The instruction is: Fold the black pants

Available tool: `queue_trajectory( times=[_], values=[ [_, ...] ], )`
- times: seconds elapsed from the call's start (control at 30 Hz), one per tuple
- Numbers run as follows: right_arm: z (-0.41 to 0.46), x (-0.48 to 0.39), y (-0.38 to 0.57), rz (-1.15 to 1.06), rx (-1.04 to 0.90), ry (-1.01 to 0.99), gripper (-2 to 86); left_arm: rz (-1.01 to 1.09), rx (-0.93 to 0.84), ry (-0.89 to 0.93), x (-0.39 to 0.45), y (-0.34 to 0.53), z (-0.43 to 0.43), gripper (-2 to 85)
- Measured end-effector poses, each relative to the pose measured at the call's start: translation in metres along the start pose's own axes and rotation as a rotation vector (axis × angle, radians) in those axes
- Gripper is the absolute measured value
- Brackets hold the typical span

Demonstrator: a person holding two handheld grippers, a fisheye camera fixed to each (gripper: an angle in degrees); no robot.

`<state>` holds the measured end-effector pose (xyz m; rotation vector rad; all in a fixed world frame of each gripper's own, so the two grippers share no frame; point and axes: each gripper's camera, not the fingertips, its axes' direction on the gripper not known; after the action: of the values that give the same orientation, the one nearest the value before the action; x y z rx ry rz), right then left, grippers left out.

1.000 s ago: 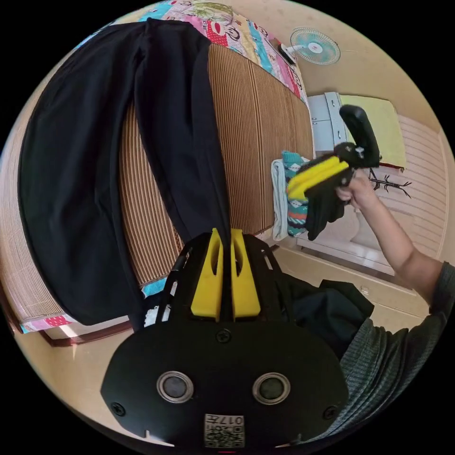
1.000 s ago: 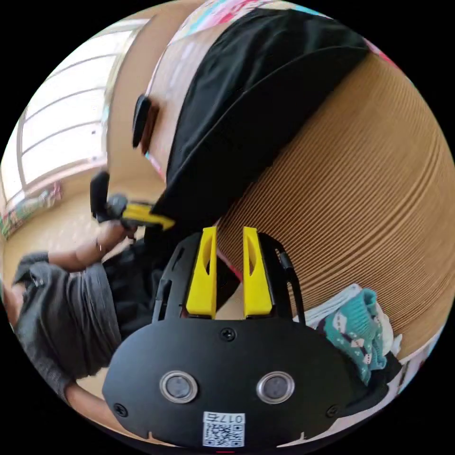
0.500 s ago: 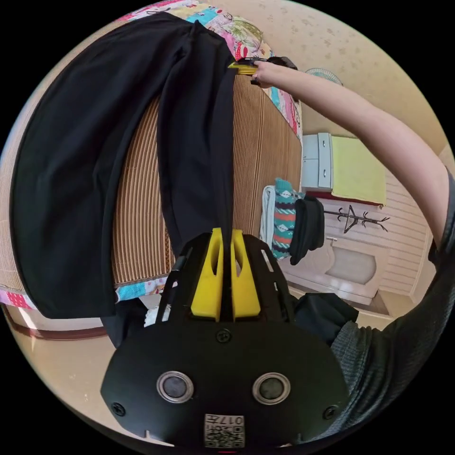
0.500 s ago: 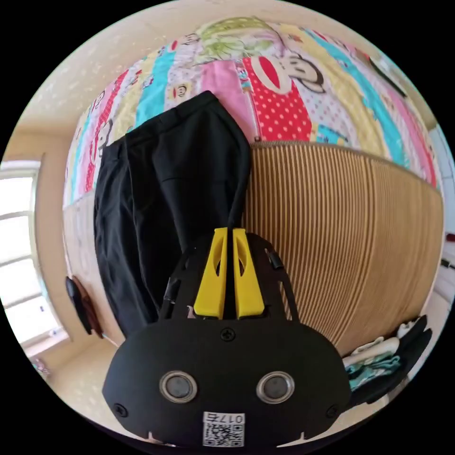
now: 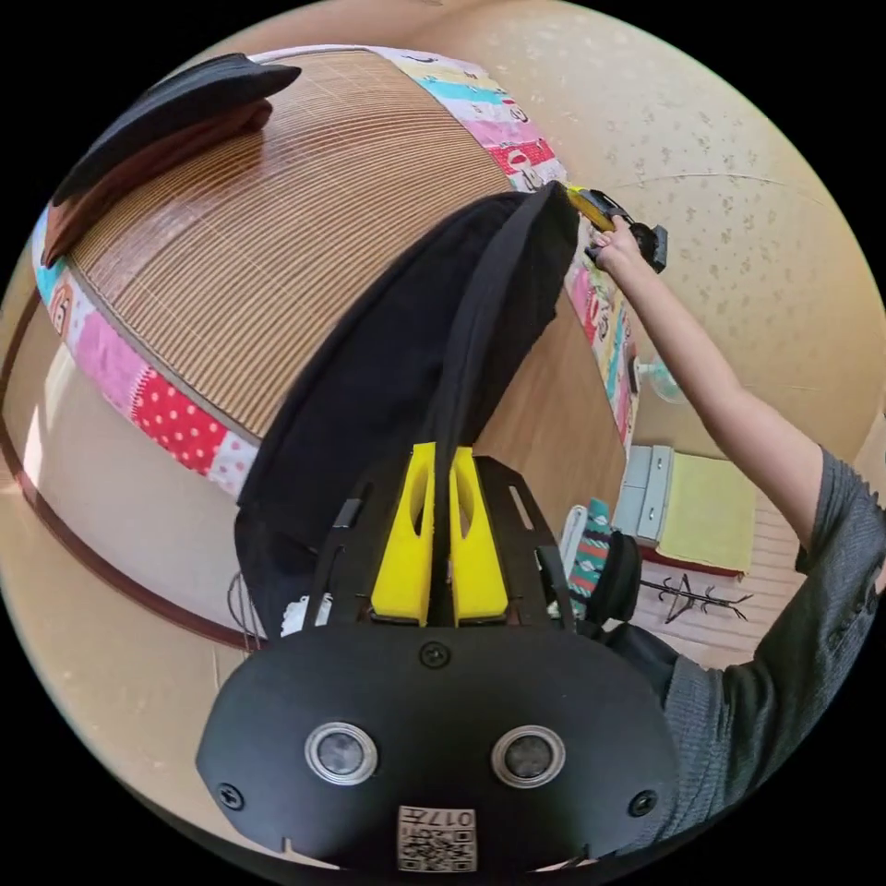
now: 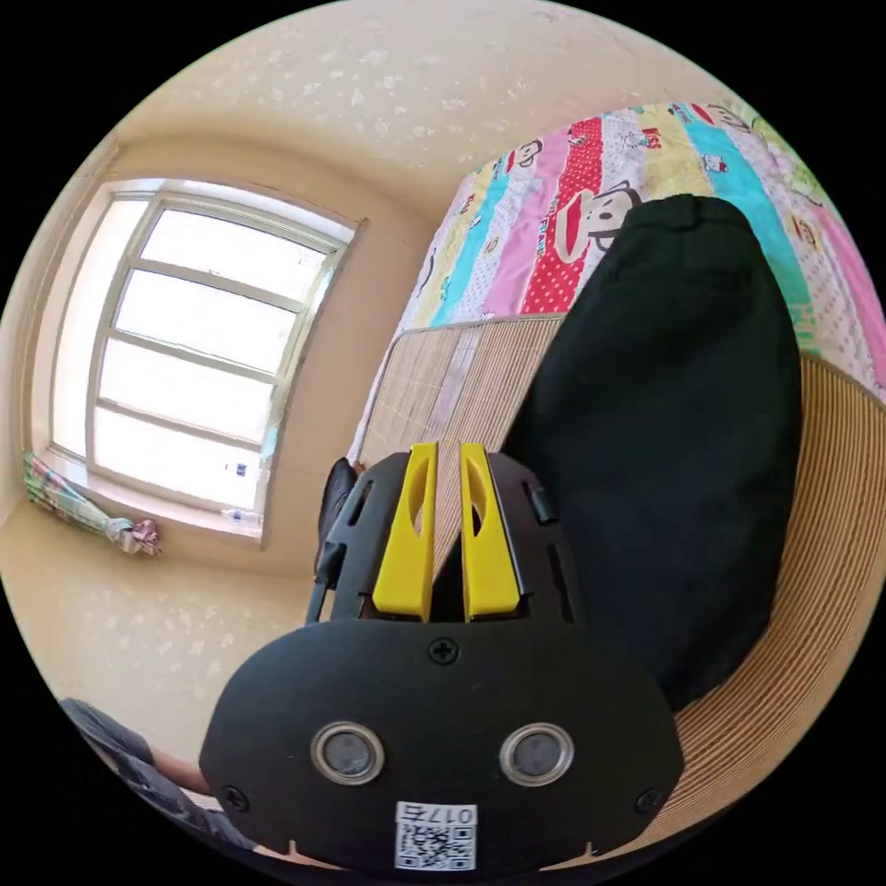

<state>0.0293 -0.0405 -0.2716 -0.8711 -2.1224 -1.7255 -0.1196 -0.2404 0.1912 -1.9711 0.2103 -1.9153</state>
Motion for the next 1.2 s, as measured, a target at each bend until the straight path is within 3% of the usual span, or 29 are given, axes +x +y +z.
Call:
queue_trajectory(
  times=[0.13, 0.27, 0.37, 0.5, 0.57, 0.63, 0.67, 0.73, 0.8, 0.87, 0.93, 1.0, 1.13, 1.2],
  values=[
    [-0.028, 0.03, 0.089, -0.045, -0.136, 0.082, 4.6, 0.029, -0.148, -0.134, -0.048, -0.049, 0.0, -0.4],
    [-0.043, 0.085, 0.243, 0.096, -0.39, 0.071, 7.1, 0.095, -0.266, -0.095, -0.066, -0.073, -0.007, -0.3],
    [-0.055, 0.114, 0.337, 0.255, -0.399, -0.015, 8.7, 0.179, -0.328, -0.116, -0.068, -0.086, -0.022, -0.3],
    [-0.067, 0.146, 0.422, 0.474, -0.247, -0.165, 11.0, 0.285, -0.468, -0.153, -0.063, -0.113, -0.049, -0.5],
    [-0.07, 0.159, 0.447, 0.552, -0.16, -0.254, 11.8, 0.358, -0.535, -0.024, -0.058, -0.127, -0.067, -0.6],
    [-0.074, 0.176, 0.47, 0.623, 0.002, -0.442, 12.8, 0.421, -0.516, 0.509, -0.062, -0.146, -0.106, -0.7],
    [-0.074, 0.191, 0.486, 0.662, 0.141, -0.611, 13.6, 0.396, -0.514, 0.645, -0.069, -0.151, -0.113, -0.7],
    [-0.073, 0.205, 0.504, 0.682, 0.304, -0.79, 14.9, 0.217, -0.51, 1.099, -0.103, -0.167, -0.126, -0.8],
    [-0.069, 0.209, 0.508, 0.68, 0.311, -0.797, 16.5, 0.119, -0.512, 1.213, -0.116, -0.17, -0.132, -0.8],
    [-0.065, 0.207, 0.503, 0.642, 0.294, -0.847, 16.9, 0.079, -0.533, 1.166, -0.12, -0.171, -0.138, -0.9],
    [-0.064, 0.208, 0.504, 0.585, 0.379, -1.024, 15.6, 0.041, -0.568, 1.059, -0.124, -0.174, -0.145, -0.8],
    [-0.077, 0.208, 0.512, 0.477, 0.543, -1.223, 7.4, 0.024, -0.554, 1.032, -0.13, -0.181, -0.155, -0.8],
    [-0.118, 0.205, 0.528, 0.346, 0.646, -1.309, 4.6, 0.008, -0.507, 0.953, -0.145, -0.2, -0.189, -0.8],
    [-0.137, 0.2, 0.529, 0.294, 0.576, -1.352, 4.2, 0.023, -0.52, 0.867, -0.148, -0.208, -0.2, -0.8]
  ],
)
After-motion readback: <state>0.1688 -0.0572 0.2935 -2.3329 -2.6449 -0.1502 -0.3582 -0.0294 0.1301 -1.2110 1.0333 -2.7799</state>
